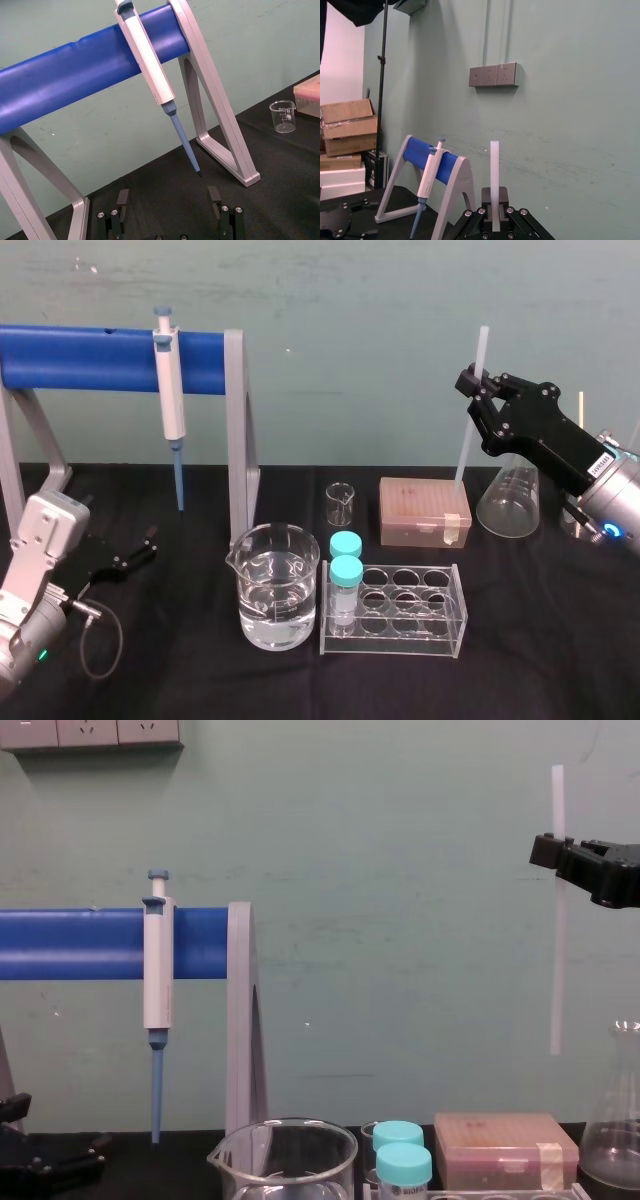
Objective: Pick up the stirring rod with one hand, then place it down.
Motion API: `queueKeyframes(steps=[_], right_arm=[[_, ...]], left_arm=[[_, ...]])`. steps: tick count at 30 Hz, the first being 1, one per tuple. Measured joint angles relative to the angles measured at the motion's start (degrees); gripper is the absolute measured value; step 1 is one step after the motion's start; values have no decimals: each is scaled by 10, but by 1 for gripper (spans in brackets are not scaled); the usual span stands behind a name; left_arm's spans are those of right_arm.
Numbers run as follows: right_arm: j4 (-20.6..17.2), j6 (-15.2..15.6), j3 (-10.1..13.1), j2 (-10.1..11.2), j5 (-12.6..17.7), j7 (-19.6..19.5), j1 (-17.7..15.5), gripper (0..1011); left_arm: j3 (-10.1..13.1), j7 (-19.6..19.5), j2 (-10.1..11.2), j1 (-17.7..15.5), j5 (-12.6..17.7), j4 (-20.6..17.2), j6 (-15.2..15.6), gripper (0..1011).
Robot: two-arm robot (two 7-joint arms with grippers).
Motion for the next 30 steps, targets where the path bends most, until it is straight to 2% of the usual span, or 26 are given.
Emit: queueKeyframes(steps=[30], right_arm=[[-4,0,-3,4,2,5,-6,72]], left_arm=[[0,0,0,0,0,0,0,1000]])
